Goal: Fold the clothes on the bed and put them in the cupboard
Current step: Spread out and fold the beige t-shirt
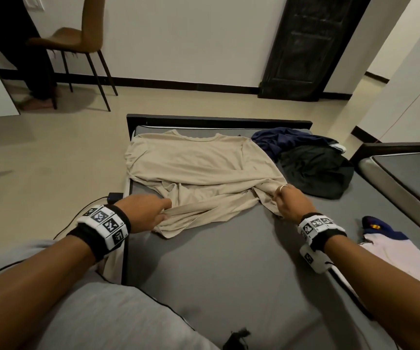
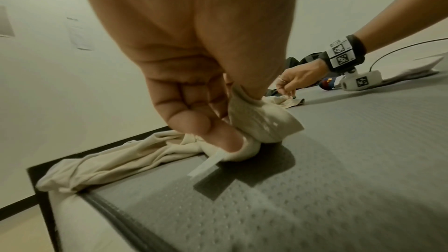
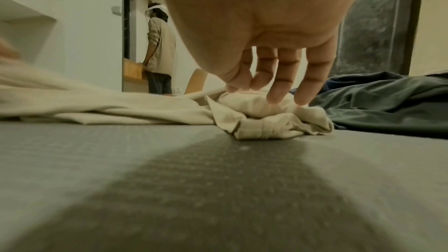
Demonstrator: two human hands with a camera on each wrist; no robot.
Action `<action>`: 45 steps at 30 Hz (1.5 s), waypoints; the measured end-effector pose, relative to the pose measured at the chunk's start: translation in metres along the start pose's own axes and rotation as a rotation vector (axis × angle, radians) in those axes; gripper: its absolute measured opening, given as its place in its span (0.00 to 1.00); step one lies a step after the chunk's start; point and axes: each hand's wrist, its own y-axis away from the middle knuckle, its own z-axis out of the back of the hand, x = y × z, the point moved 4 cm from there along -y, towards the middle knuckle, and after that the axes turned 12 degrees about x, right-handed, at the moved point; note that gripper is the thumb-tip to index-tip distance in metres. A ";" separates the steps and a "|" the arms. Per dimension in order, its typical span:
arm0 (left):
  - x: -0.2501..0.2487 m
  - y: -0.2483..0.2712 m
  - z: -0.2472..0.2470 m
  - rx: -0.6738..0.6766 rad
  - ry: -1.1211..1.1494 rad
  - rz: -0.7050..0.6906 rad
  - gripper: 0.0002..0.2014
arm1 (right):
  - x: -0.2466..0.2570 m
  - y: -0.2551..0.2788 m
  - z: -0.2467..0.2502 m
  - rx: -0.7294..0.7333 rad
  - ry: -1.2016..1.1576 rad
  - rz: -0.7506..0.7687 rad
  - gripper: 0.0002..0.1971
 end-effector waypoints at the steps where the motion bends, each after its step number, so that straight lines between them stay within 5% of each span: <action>1: 0.001 0.002 -0.002 -0.014 0.000 0.005 0.11 | -0.002 0.003 -0.001 0.035 -0.074 0.008 0.05; 4: -0.005 0.005 -0.006 -0.009 -0.028 -0.003 0.11 | -0.002 0.010 -0.014 0.197 -0.156 0.026 0.23; 7: -0.010 0.007 -0.010 0.016 -0.051 -0.010 0.10 | 0.002 0.007 -0.022 0.176 -0.044 -0.013 0.34; 14: -0.002 0.020 -0.017 0.011 -0.075 -0.002 0.11 | 0.015 -0.003 -0.021 0.091 0.142 -0.097 0.10; 19: -0.002 0.023 -0.016 0.018 -0.091 -0.020 0.11 | 0.025 -0.001 -0.021 0.117 0.237 -0.097 0.10; 22: 0.000 0.023 -0.015 0.005 -0.058 -0.042 0.10 | 0.019 0.004 -0.012 0.093 0.019 -0.134 0.05; 27: 0.008 0.029 -0.006 -0.151 0.073 -0.059 0.02 | -0.004 0.024 0.013 -0.176 -0.534 -0.142 0.06; 32: 0.028 0.039 0.008 -0.307 0.159 -0.068 0.14 | -0.040 0.032 0.026 -0.308 -0.914 -0.110 0.16; 35: 0.035 0.044 0.011 -0.237 0.159 0.014 0.17 | -0.063 0.039 0.039 -0.316 -0.934 -0.141 0.19; 38: 0.025 0.048 0.009 -0.028 0.154 0.074 0.13 | -0.068 0.057 0.061 -0.275 -0.754 -0.103 0.13; 43: -0.005 0.046 0.035 0.081 0.148 0.009 0.11 | -0.077 0.065 0.059 -0.133 -0.507 -0.048 0.03; 45: -0.010 0.049 0.050 0.096 0.164 0.015 0.10 | -0.080 0.065 0.050 -0.001 -0.476 -0.044 0.13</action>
